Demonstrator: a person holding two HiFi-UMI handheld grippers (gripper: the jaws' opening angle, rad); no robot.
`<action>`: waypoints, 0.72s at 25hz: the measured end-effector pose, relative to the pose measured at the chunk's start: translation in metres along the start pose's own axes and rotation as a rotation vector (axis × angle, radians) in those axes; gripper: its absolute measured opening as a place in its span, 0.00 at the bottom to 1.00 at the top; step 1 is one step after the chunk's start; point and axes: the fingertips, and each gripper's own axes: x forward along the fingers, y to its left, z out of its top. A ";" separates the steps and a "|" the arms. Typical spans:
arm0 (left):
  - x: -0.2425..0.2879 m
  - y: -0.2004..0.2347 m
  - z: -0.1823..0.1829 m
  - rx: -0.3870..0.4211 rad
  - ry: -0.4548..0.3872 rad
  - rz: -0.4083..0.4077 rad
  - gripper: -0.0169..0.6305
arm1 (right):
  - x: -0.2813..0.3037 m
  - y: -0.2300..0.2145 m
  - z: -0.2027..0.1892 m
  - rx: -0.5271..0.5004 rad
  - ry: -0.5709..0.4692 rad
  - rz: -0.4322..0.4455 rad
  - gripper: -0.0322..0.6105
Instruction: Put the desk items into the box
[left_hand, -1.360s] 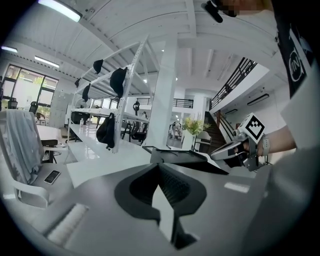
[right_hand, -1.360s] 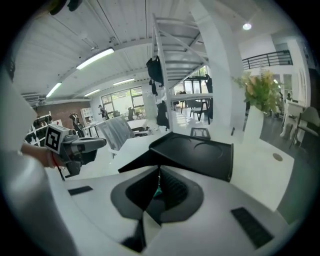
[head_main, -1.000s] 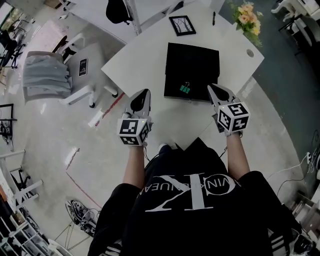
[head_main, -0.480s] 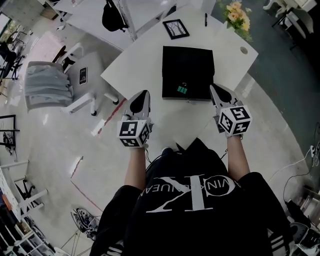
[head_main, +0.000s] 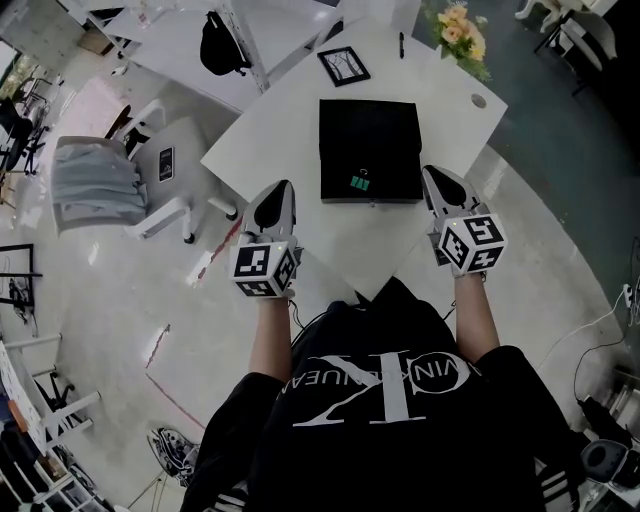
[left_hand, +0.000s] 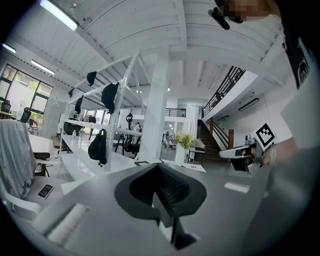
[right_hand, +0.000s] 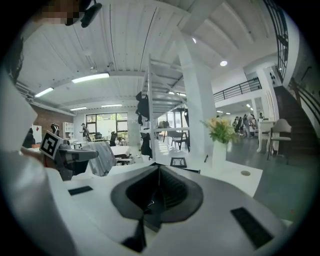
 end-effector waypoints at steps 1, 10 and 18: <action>0.000 0.000 0.003 0.000 -0.006 0.001 0.04 | -0.001 0.000 0.002 -0.001 -0.006 -0.002 0.08; -0.002 -0.002 0.022 0.010 -0.048 0.008 0.04 | -0.010 -0.003 0.018 -0.018 -0.075 -0.022 0.08; 0.000 -0.004 0.036 0.033 -0.073 0.004 0.04 | -0.019 -0.003 0.036 -0.048 -0.159 -0.034 0.08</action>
